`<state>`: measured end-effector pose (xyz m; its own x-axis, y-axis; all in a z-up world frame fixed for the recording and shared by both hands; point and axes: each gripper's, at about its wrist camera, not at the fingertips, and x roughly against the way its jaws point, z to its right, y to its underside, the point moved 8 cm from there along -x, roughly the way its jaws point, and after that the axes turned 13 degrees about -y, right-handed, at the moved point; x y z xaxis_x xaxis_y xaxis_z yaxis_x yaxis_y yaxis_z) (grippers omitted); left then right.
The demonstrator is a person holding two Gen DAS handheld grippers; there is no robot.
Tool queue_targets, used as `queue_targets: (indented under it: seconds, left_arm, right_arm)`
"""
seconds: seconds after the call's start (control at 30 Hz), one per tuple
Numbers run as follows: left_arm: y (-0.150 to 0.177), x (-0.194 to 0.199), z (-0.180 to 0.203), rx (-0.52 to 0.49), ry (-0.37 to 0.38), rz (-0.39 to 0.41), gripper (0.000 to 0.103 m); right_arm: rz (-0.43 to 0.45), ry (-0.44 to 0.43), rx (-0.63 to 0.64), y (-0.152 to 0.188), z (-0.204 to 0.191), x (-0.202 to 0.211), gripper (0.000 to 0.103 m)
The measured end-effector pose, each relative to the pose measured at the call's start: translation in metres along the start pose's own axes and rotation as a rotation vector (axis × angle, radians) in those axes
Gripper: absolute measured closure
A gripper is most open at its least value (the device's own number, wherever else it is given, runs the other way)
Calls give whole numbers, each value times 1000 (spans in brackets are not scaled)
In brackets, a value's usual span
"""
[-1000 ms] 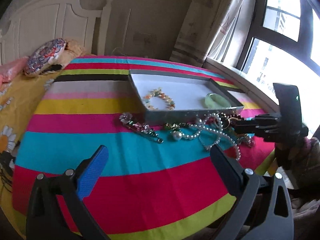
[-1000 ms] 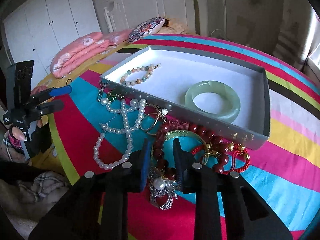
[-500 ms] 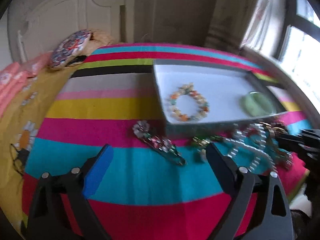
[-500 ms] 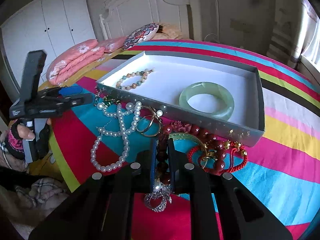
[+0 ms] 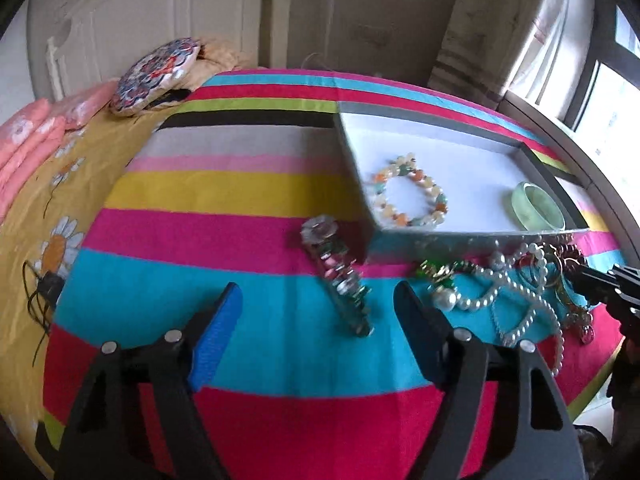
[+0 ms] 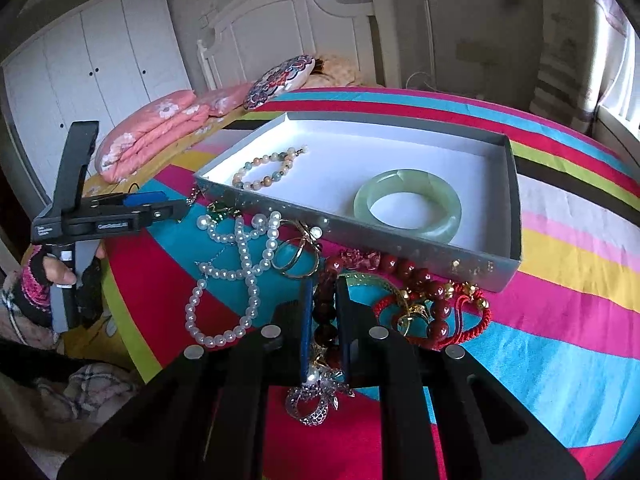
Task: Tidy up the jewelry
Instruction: 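Grasp the silver chain with green stones with the left gripper while the right grasps the dark red bead bracelet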
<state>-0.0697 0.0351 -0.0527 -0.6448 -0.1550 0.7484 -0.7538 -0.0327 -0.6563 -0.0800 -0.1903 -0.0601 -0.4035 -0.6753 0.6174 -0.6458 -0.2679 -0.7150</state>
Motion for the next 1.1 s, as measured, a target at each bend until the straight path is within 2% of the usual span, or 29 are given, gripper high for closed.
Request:
queue_targets:
  seconds: [0.03, 0.1, 0.17, 0.2, 0.23, 0.5, 0.63, 0.73, 0.9, 0.97, 1.0, 1.03, 1.07, 1.1]
  left_arm:
    - [-2, -2, 5, -22, -19, 8, 27]
    - [-2, -3, 11, -63, -54, 19, 34]
    - [-3, -1, 14, -68, -49, 40, 76]
    - [-2, 0, 12, -69, -56, 46, 82]
    - [-2, 1, 12, -74, -50, 49, 86]
    - [16, 19, 8, -53, 70, 85, 88]
    - [23, 30, 16, -69, 94, 114, 88]
    - [23, 39, 26, -93, 113, 140, 99]
    - [24, 42, 33, -114, 109, 144, 99]
    - [25, 39, 31, -106, 104, 127, 94]
    - [25, 37, 31, -110, 101, 112, 86]
    - [26, 35, 31, -116, 91, 107, 64]
    - [26, 35, 31, -118, 88, 116, 50]
    - [26, 36, 32, -119, 86, 125, 49]
  right_arm:
    - [0, -2, -4, 0, 0, 0, 90]
    - [-8, 5, -5, 0, 1, 0, 90]
    - [-17, 14, 6, 0, -1, -2, 89]
    - [-20, 17, 11, 1, -1, -3, 89]
    - [-25, 19, 16, 2, -2, -4, 89]
    - [-37, 24, 11, 5, 0, -3, 87]
    - [-47, 24, 24, 6, -2, -6, 86]
    - [-25, 14, 25, 4, -5, -3, 90]
    - [51, -14, -10, -2, -4, 12, 91]
    - [91, -29, -34, -7, -3, 22, 91]
    - [115, -39, -46, -9, -3, 27, 91]
    - [140, -48, -58, -12, -2, 33, 91]
    - [172, -60, -72, -17, -1, 41, 91]
    - [198, -70, -86, -20, 0, 47, 91]
